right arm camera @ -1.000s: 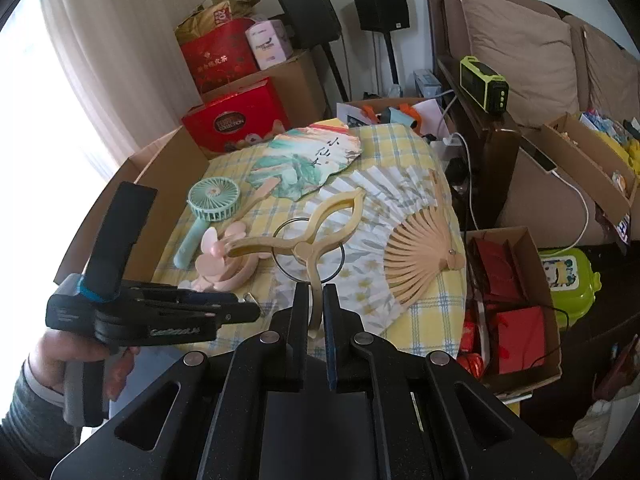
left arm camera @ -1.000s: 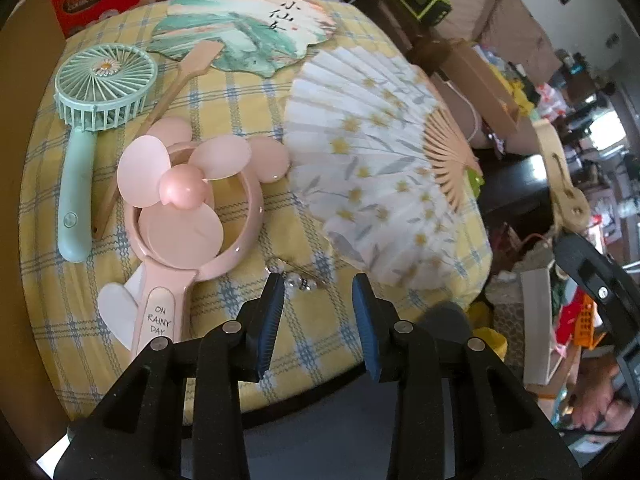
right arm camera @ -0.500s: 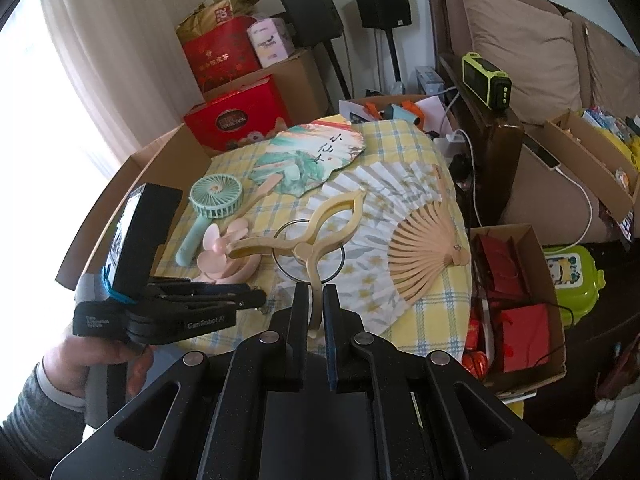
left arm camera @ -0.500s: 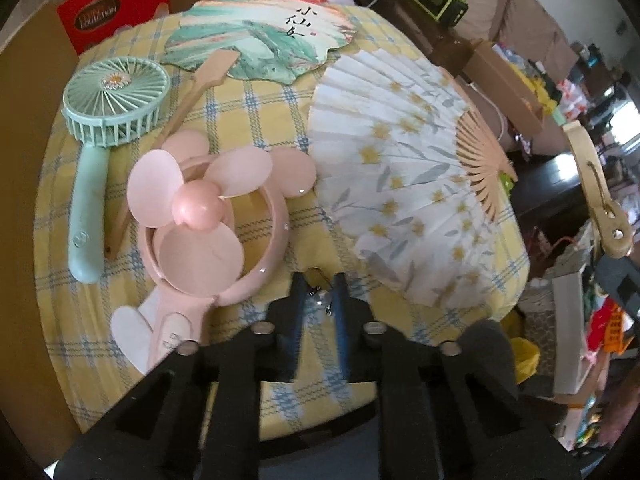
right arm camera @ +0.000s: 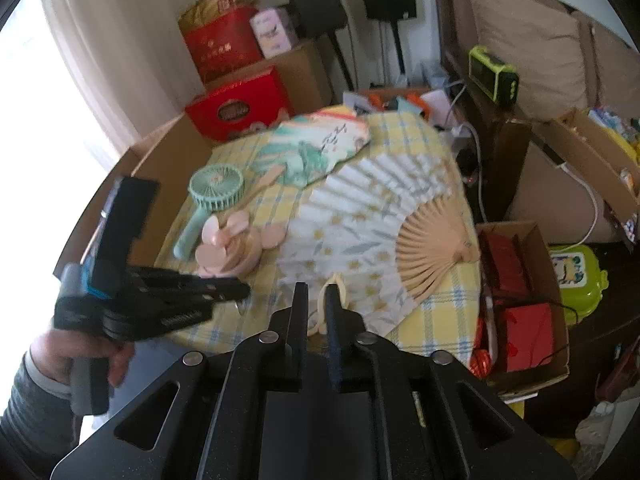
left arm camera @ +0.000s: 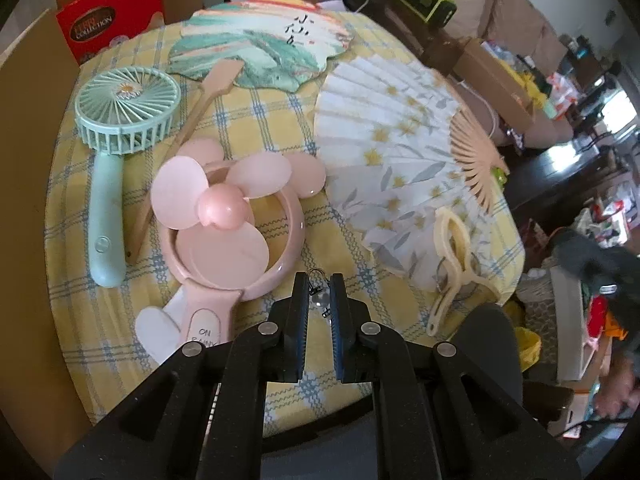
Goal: Organize objects
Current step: 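Grasp the small metal pin with the left gripper while the right gripper holds the clip, then carry the pin with the left gripper to the box while the right gripper carries the clip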
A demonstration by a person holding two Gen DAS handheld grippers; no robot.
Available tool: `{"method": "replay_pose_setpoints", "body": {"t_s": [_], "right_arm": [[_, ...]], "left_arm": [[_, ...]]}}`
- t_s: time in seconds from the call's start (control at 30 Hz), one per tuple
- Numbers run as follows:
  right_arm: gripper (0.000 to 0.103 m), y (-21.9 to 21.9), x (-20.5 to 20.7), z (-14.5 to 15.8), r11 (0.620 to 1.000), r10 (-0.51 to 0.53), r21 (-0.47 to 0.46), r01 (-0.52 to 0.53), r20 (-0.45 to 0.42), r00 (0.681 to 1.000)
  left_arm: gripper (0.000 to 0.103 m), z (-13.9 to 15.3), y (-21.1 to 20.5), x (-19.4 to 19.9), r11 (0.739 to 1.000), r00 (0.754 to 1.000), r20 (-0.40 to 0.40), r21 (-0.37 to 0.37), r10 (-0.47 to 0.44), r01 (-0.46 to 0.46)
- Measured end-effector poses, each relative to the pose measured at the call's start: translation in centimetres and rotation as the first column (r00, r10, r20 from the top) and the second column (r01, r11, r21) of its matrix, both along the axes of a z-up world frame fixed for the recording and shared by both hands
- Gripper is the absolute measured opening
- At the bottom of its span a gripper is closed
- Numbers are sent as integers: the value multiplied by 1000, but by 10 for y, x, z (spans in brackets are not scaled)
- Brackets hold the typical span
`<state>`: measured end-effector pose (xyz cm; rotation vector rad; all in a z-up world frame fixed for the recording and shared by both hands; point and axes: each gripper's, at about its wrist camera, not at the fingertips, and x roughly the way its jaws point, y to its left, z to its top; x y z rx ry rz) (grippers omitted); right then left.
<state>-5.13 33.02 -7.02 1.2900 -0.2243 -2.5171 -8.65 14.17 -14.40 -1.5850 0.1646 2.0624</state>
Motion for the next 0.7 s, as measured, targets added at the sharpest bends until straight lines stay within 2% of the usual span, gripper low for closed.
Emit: {"method": "replay_pose_setpoints", "body": {"t_s": [0.17, 0.33, 0.43, 0.47, 0.63, 0.7], "right_arm": [[12, -1, -17, -29, 1000, -8, 18, 7, 79, 997], [13, -6, -30, -47, 999, -13, 47, 8, 112, 994], [31, -10, -32, -49, 999, -13, 53, 7, 118, 993], [42, -12, -33, -50, 998, -17, 59, 10, 117, 993], [43, -27, -40, -57, 989, -13, 145, -5, 119, 993], [39, -33, -41, -61, 982, -11, 188, -11, 118, 993]], "left_arm": [[9, 14, -2, 6, 999, 1000, -18, 33, -15, 16], [9, 23, -2, 7, 998, 999, -23, 53, -22, 23], [9, 25, -7, 8, 998, 1000, -25, 63, -17, 18], [9, 26, -8, 8, 998, 1000, -25, 67, -14, 16], [9, 28, -13, 7, 997, 1000, -27, 77, -5, 7], [9, 28, -15, 7, 997, 1000, -27, 79, -3, 5]]}}
